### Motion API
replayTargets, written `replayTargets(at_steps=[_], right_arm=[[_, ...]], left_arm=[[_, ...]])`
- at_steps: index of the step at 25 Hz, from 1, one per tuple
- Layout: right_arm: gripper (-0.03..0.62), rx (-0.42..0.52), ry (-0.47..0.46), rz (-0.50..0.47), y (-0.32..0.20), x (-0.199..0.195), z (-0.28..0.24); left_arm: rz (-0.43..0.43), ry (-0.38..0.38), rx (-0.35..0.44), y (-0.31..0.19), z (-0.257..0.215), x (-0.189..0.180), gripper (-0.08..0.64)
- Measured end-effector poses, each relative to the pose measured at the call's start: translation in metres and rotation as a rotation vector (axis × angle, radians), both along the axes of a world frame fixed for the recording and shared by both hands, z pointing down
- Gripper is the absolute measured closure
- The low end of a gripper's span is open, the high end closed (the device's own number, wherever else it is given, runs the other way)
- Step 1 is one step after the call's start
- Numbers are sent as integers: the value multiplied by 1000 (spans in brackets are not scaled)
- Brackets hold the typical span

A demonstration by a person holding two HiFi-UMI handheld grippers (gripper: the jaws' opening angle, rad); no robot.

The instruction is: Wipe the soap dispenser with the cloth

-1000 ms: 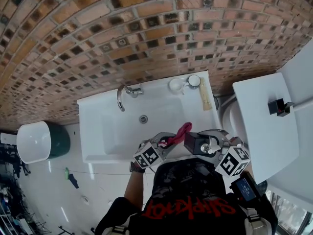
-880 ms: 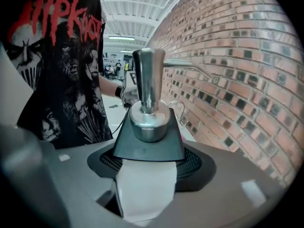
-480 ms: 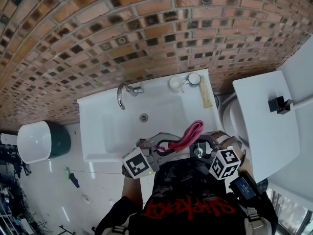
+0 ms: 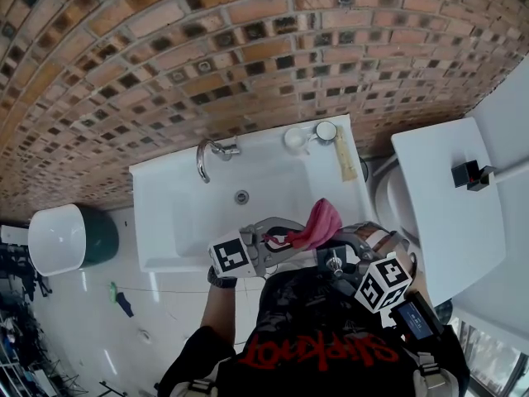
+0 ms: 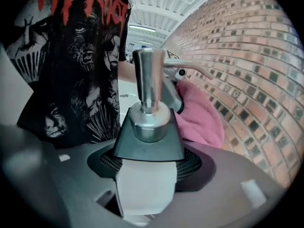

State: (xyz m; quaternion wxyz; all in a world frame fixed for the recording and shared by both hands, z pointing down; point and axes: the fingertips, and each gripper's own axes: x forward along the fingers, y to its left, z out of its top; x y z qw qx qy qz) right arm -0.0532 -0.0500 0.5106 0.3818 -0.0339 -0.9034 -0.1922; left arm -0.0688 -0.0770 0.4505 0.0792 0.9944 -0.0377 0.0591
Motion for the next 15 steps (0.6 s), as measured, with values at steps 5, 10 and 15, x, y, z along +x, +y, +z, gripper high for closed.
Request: replayTargets(at_steps=[5,10,15], right_arm=[[288,14,18,-5,0,0,0],[287,-22,35,-53,12,-5,10],[288,-63,6,-32,14,0,7]], left_arm=[[-44,-8,83,-8,-2,5,509],[-39,-120,309,-1,-8,19,509],[121,-247,268,22,10,21,511]])
